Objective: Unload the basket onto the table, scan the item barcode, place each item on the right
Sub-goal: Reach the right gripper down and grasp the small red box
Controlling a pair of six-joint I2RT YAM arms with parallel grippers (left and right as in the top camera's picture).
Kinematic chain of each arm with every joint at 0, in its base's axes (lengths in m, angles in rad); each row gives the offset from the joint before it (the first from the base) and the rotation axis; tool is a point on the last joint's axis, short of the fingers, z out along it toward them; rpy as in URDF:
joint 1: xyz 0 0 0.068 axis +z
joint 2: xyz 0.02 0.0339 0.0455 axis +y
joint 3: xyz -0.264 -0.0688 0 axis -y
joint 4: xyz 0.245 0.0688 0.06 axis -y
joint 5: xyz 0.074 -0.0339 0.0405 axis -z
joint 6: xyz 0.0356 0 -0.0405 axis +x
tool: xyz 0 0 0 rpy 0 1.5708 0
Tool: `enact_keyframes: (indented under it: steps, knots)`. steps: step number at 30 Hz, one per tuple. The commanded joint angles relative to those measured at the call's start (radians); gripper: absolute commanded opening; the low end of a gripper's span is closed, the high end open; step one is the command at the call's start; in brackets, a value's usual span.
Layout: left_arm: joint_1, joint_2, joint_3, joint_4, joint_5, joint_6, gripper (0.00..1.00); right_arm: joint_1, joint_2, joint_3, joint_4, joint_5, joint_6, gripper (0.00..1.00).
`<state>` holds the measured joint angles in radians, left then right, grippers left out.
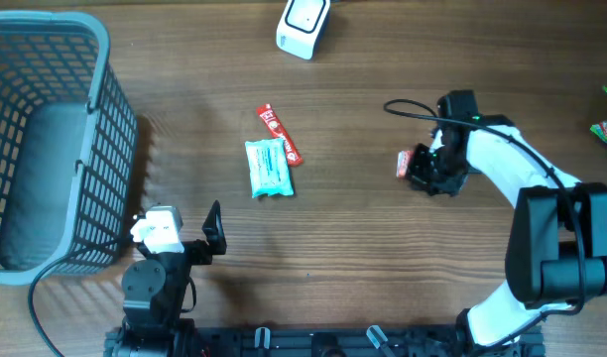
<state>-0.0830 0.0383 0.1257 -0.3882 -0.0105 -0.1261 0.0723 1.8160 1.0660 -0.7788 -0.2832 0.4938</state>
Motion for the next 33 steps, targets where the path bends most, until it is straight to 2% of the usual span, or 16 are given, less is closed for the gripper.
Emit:
enact_keyframes:
  steps: [1,2,3,4,6,8,10,14,19,22,28,29,30,33]
  knots:
    - [0.002,-0.005,-0.009,0.003,-0.005,-0.010,1.00,0.039,0.010,0.003,0.020,-0.245,0.010,0.04]
    - [0.002,-0.005,-0.009,0.003,-0.005,-0.010,1.00,0.048,0.001,0.009,0.003,-0.223,0.006,0.04]
    - [0.002,-0.005,-0.009,0.003,-0.005,-0.010,1.00,0.055,-0.014,0.014,-0.019,-0.204,0.006,0.10]
    - [0.002,-0.005,-0.009,0.003,-0.005,-0.010,1.00,0.064,-0.043,0.020,-0.039,-0.183,0.006,0.20]
    - [0.002,-0.005,-0.009,0.003,-0.006,-0.010,1.00,0.078,-0.176,0.033,-0.040,-0.103,0.002,1.00]
    - [0.002,-0.005,-0.009,0.003,-0.005,-0.010,1.00,0.067,-0.246,0.033,0.004,0.019,0.002,1.00]
    - [0.002,-0.005,-0.009,0.003,-0.005,-0.010,1.00,0.033,-0.256,0.033,0.026,0.050,-0.056,1.00]
    - [0.002,-0.005,-0.009,0.003,-0.005,-0.010,1.00,-0.024,-0.103,0.033,0.111,0.042,-0.270,1.00]
    - [0.002,-0.005,-0.009,0.003,-0.006,-0.010,1.00,-0.091,0.041,0.033,0.185,0.035,-0.344,0.85]
    - [0.002,-0.005,-0.009,0.003,-0.005,-0.010,1.00,-0.118,0.047,0.033,0.186,0.016,-0.372,0.84]
    - [0.002,-0.005,-0.009,0.003,-0.005,-0.010,1.00,-0.121,0.047,0.033,0.169,-0.112,-0.412,0.70]
    - [0.002,-0.005,-0.009,0.003,-0.006,-0.010,1.00,-0.121,0.047,0.034,0.169,-0.111,-0.412,0.79]
    - [0.002,-0.005,-0.009,0.003,-0.005,-0.010,1.00,-0.121,0.046,0.045,0.161,-0.111,-0.404,1.00]
    - [0.002,-0.005,-0.009,0.003,-0.005,-0.010,1.00,-0.121,0.038,0.127,0.058,-0.111,-0.378,1.00]
